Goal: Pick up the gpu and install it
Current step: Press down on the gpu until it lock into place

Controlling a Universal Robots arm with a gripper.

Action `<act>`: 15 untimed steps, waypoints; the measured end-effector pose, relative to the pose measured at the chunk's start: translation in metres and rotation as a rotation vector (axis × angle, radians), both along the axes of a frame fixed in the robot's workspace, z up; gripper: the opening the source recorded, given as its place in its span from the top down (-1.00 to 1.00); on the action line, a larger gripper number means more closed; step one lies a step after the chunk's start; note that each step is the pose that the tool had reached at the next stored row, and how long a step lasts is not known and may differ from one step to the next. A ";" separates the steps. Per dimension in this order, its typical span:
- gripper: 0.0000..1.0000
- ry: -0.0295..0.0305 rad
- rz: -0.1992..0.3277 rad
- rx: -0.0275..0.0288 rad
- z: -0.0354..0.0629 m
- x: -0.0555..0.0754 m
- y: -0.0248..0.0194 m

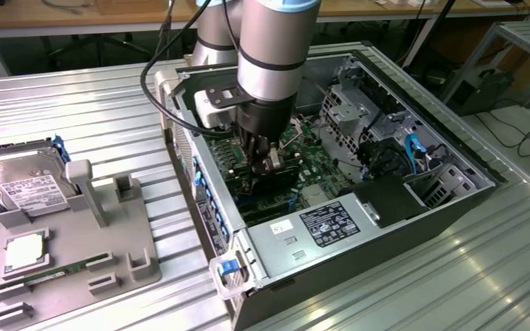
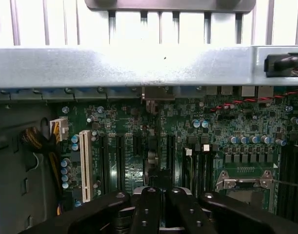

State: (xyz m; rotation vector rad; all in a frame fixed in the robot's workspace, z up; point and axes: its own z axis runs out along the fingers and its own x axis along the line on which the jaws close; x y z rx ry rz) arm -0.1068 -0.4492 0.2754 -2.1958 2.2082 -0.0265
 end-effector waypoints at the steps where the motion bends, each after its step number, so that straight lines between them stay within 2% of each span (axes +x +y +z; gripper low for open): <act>1: 0.79 0.0032 0.000 -0.0002 -0.0028 0.000 0.0000; 5: 0.79 0.0111 0.000 -0.0011 -0.0059 0.000 -0.0001; 7: 0.79 0.0101 0.000 0.0012 -0.0044 0.000 0.0001; 10: 0.79 0.0107 0.000 -0.0002 0.0073 0.000 0.0000; 15: 0.79 0.0107 0.000 -0.0001 0.0076 0.000 0.0000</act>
